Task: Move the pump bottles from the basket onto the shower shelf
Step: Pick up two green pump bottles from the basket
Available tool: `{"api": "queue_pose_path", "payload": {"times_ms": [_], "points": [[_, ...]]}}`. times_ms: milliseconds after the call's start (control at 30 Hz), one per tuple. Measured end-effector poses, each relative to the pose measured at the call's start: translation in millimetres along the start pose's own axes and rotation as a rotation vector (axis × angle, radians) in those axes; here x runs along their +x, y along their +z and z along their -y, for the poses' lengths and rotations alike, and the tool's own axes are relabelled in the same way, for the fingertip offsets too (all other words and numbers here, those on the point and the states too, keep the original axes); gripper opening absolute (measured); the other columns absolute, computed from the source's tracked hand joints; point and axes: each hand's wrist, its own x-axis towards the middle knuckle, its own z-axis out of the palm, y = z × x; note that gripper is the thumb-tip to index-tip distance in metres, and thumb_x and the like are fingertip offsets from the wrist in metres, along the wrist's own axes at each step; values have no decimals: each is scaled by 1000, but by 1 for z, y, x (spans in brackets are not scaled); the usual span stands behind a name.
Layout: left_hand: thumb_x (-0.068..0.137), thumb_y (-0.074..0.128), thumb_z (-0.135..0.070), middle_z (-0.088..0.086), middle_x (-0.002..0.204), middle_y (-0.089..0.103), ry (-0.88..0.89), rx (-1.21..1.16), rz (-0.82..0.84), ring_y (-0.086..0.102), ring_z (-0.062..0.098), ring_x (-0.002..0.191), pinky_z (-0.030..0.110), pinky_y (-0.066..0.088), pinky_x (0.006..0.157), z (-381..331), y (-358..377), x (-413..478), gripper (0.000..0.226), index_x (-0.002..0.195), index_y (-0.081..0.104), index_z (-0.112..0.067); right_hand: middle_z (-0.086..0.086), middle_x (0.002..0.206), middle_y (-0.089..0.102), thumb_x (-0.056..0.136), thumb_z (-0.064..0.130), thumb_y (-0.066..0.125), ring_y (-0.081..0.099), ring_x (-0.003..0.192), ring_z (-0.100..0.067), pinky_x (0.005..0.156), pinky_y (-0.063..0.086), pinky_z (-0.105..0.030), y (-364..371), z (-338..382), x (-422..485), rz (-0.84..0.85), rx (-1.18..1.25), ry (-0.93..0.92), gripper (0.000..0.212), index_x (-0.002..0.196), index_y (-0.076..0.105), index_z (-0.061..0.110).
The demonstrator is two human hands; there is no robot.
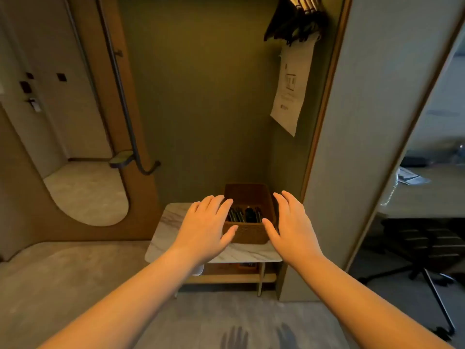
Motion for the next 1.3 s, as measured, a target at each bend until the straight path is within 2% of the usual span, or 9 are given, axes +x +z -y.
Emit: {"api": "queue_pose_path", "payload": {"times_ms": [333, 533, 733, 1033, 1167, 1300], "points": [[91, 39, -53, 2, 143, 42, -68, -66, 76, 37, 19, 131, 37, 36, 103, -11, 108, 107, 61, 142, 34, -20, -3, 154, 21, 91, 49, 47, 24, 141, -21, 110, 29, -35, 65, -105, 92, 90, -8, 11, 69, 147, 17, 22], [90, 36, -57, 2, 141, 44, -138, -42, 130, 40, 19, 129, 38, 38, 100, -8, 159, 150, 62, 141, 33, -22, -9, 152, 25, 91, 44, 48, 25, 140, -23, 111, 28, -36, 104, -148, 141, 130, 11, -23, 69, 147, 19, 14], [89, 34, -58, 0, 139, 46, -183, -38, 189, 41, 19, 127, 39, 37, 102, 10, 196, 169, 63, 140, 34, -22, -8, 153, 22, 91, 43, 50, 23, 141, -23, 113, 28, -36, 150, -162, 164, 231, 85, 23, 72, 148, 14, 15], [90, 33, -57, 3, 141, 43, -225, -85, 238, 41, 22, 128, 40, 37, 102, 63, 266, 220, 63, 141, 31, -21, -8, 153, 22, 92, 41, 49, 23, 141, -23, 112, 31, -40, 225, -165, 227, 323, 72, 13, 71, 148, 14, 14], [93, 39, -50, 5, 146, 37, -252, -145, 230, 40, 24, 129, 39, 38, 100, 99, 302, 256, 58, 143, 29, -23, -8, 152, 24, 90, 40, 52, 23, 141, -23, 113, 29, -39, 268, -163, 270, 341, 76, 90, 72, 147, 16, 15], [94, 40, -44, 6, 149, 32, -312, -243, 253, 34, 23, 134, 38, 35, 104, 137, 340, 290, 57, 145, 24, -23, -8, 152, 25, 92, 40, 48, 24, 140, -24, 113, 29, -38, 312, -160, 303, 395, 89, 196, 68, 147, 16, 16]]}}
